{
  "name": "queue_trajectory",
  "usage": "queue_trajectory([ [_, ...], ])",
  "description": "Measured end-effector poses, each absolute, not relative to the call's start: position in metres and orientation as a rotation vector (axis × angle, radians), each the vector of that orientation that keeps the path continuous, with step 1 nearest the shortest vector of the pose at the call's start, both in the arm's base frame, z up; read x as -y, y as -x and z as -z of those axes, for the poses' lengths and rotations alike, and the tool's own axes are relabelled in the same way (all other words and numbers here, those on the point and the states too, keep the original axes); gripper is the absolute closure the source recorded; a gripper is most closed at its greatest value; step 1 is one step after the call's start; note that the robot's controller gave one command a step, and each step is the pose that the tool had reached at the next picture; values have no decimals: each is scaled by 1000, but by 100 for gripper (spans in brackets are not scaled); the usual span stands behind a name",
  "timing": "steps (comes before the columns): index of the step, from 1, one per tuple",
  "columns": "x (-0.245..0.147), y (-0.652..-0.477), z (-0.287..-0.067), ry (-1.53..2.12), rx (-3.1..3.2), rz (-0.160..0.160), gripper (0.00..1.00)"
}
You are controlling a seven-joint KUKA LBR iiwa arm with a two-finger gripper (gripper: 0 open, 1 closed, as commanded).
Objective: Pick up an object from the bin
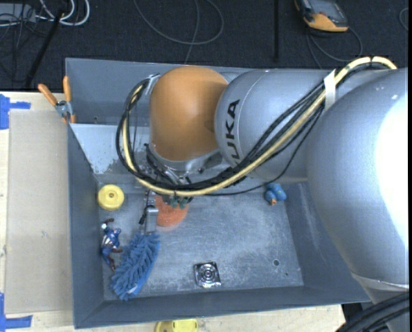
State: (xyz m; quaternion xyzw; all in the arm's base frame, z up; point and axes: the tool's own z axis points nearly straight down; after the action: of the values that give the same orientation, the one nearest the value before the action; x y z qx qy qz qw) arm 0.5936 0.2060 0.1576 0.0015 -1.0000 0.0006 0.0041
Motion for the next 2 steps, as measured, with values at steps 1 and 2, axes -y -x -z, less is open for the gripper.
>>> queue_trajectory([
  [1, -205, -595, -163, 1, 3140, 0, 0],
  [2, -181, -537, -126, 13, 3143, 1, 0],
])
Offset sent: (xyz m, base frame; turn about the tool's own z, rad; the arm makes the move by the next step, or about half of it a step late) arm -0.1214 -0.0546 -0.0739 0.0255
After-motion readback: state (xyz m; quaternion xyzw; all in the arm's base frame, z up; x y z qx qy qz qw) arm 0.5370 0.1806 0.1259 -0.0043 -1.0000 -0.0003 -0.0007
